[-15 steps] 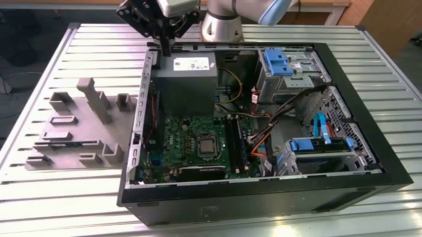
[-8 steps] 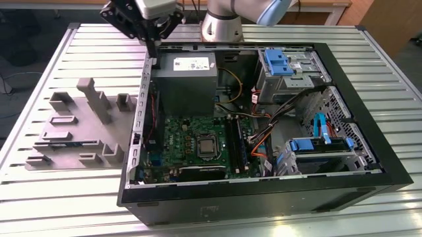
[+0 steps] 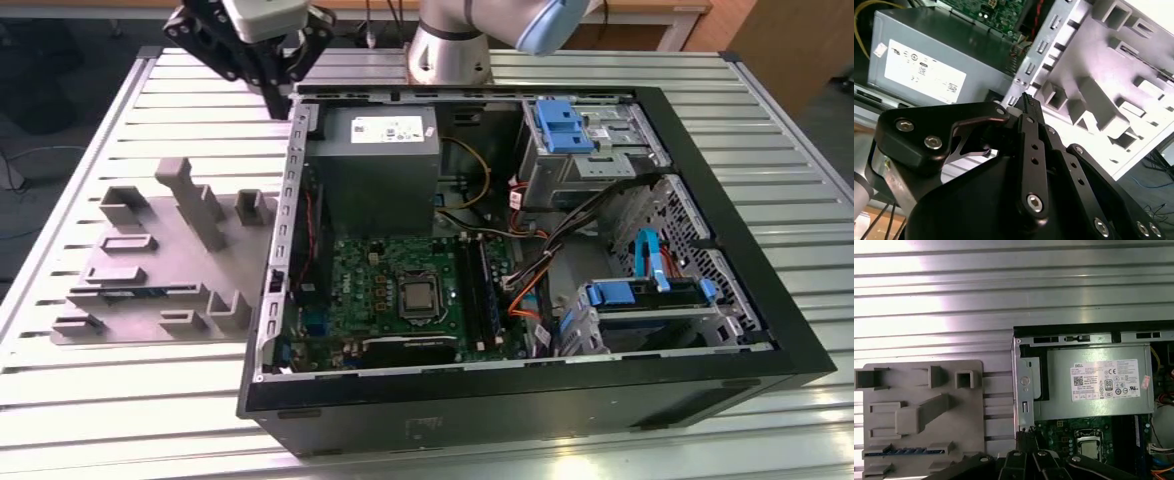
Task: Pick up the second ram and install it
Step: 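Reach for the second ram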
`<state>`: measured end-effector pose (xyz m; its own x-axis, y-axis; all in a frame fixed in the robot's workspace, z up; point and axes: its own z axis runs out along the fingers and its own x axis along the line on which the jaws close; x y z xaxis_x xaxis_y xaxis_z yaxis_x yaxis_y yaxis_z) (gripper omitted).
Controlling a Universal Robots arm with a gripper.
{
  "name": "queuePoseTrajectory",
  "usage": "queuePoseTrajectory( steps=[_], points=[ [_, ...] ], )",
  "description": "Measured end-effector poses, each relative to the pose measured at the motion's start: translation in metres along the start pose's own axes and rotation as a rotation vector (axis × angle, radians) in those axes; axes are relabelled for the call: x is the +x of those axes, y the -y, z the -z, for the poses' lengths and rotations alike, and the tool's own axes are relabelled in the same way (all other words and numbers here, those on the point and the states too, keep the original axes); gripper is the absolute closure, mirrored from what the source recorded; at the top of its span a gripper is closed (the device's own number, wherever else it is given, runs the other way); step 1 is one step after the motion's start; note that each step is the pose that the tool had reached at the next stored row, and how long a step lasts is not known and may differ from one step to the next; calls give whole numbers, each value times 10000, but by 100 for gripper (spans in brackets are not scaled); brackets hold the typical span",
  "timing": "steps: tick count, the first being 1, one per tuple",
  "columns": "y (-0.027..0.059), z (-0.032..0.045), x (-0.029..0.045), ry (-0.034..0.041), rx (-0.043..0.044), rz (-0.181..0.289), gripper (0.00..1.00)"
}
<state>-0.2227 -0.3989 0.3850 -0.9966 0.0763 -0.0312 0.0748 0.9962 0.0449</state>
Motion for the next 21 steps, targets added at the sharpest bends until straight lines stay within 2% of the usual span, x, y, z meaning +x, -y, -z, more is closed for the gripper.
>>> queuePoseTrajectory(
  steps=[4,13,21],
  points=[
    [10,-12,118,10,-1,2,89],
    [25,-64,294,9,-1,1,89],
    [42,-115,479,9,0,1,89]
  ],
)
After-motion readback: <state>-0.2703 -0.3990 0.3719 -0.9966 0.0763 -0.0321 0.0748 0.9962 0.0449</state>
